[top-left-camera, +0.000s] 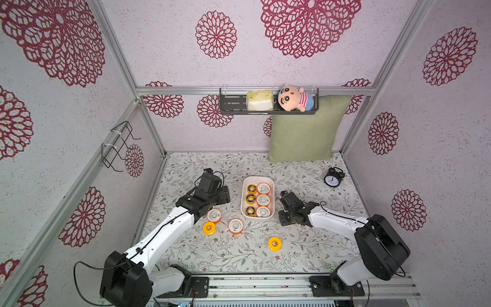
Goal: Put the sealing tape into the storage box
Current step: Pick up the sealing tape at the center of the board.
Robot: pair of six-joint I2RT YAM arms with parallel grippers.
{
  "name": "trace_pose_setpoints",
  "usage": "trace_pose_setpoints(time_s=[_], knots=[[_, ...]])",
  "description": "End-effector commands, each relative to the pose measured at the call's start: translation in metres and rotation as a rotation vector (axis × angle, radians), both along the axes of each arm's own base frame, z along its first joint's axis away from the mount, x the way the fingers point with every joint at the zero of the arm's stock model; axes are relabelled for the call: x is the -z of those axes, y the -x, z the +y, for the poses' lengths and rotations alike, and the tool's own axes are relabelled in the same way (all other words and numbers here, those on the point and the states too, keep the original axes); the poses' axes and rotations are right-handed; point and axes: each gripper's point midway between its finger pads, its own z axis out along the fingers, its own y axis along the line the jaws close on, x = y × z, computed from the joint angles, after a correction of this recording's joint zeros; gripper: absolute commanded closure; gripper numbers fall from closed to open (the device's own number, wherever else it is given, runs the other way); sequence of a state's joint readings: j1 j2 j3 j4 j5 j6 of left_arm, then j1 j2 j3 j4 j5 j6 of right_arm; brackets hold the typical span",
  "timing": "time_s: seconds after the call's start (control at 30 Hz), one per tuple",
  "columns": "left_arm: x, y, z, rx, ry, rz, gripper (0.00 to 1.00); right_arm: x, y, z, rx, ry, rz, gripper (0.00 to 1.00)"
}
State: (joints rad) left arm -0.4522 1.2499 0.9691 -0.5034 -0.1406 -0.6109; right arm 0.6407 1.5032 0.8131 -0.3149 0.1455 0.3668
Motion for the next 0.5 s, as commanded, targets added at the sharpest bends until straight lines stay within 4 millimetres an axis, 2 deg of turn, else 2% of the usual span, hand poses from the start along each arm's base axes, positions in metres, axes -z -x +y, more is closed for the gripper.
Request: trace_pose_setpoints(time_s=[0.0,0.17,0.37,0.47], knots=[[0.004,0.002,0.005,-0.009,-0.007,0.009,0.24,-0.027,-0.015,-0.001,0.031,-0.106,-0.055,0.78],[0.017,-0.002,-0.006,0.031,0.015,0.043,0.24,-0.058,-0.036,0.000,0.040,-0.270,-0.113,0.78],[0.045,-0.013,-0.036,0.114,0.082,0.121,0.25,-0.093,-0.055,0.018,-0.008,-0.402,-0.165,0.78],[0.057,-0.021,-0.051,0.157,0.117,0.153,0.29,-0.108,-0.064,0.030,-0.046,-0.447,-0.179,0.79]])
